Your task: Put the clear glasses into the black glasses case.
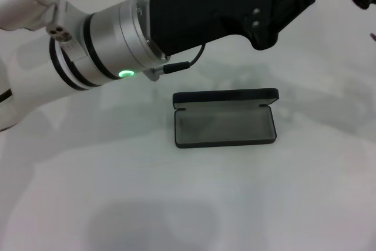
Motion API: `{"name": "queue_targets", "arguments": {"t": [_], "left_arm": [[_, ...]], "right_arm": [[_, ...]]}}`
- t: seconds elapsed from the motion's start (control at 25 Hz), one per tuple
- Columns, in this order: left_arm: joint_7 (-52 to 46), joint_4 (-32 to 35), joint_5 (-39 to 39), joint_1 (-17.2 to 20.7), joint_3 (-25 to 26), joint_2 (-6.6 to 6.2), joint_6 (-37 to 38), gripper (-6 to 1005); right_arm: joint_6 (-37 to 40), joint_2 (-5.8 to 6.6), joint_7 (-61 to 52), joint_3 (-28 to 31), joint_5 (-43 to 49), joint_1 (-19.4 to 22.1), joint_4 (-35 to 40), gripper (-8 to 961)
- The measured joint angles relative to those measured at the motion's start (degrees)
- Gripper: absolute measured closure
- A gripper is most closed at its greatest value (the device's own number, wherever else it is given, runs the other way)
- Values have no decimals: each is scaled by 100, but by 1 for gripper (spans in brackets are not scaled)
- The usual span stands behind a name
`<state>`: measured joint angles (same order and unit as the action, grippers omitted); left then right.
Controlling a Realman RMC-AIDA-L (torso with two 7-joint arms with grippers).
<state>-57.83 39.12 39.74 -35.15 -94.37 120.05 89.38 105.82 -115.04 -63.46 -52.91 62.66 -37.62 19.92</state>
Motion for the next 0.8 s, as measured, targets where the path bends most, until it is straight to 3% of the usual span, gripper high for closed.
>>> {"name": "queue_targets", "arguments": {"t": [0.8], "left_arm": [[26,-144,-4,-9,161,-14,-124,922]], "right_arm": [[-85,49,156,69,136,-1,82,904]]}}
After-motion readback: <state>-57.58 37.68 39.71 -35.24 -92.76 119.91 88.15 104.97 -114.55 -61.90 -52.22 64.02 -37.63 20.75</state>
